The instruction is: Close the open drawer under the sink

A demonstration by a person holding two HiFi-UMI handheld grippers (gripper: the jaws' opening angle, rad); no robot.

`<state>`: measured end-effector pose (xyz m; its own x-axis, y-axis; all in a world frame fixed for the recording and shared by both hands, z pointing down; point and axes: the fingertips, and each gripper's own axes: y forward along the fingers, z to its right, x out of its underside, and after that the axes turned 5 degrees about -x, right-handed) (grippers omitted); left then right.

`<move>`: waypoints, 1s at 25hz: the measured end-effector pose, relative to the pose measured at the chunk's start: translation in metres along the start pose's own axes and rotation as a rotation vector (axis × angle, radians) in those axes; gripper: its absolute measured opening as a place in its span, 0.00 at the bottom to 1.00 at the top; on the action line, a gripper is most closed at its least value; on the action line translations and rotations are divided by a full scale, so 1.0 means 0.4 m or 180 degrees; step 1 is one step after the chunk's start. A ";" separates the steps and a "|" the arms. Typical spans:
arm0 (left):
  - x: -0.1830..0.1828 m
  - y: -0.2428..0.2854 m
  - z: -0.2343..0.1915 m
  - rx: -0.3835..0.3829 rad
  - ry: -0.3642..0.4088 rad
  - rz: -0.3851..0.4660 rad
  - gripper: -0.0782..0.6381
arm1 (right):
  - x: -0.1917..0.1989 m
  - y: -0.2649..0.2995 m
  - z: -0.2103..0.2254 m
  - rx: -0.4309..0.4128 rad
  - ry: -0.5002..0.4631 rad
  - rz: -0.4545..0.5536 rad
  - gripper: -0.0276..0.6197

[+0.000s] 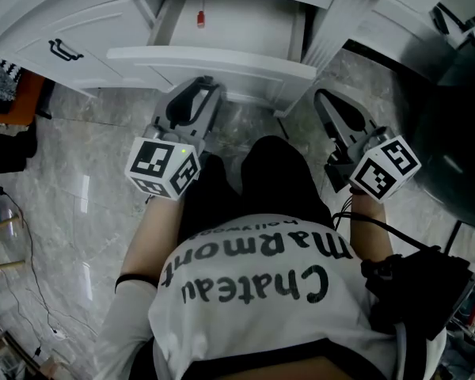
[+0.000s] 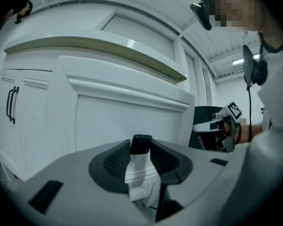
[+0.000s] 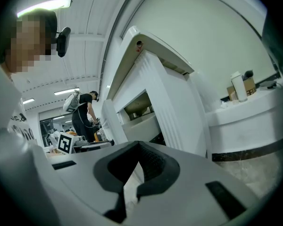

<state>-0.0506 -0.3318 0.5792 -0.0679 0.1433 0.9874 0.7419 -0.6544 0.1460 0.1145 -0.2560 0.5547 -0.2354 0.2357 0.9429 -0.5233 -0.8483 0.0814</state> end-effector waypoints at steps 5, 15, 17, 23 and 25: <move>-0.006 0.014 -0.006 -0.0018 0.0031 0.0024 0.29 | 0.007 -0.003 0.008 -0.0005 0.0036 -0.0005 0.06; -0.011 0.038 -0.014 -0.0054 0.0058 0.0013 0.29 | 0.017 0.006 0.009 -0.0071 0.0063 -0.0029 0.06; -0.013 0.044 -0.016 -0.0060 0.0049 0.0012 0.29 | 0.019 0.006 0.010 -0.0076 0.0075 -0.0029 0.06; -0.019 0.060 -0.025 -0.0066 0.0016 0.0022 0.29 | 0.026 0.007 0.016 -0.0087 0.0110 -0.0054 0.06; -0.020 0.063 -0.025 -0.0059 0.0021 0.0021 0.29 | 0.022 0.010 0.013 -0.0108 0.0106 -0.0050 0.06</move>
<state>-0.0379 -0.3568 0.5756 -0.0674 0.1341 0.9887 0.7298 -0.6691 0.1405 0.1146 -0.2597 0.5650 -0.2538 0.2651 0.9302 -0.5545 -0.8279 0.0847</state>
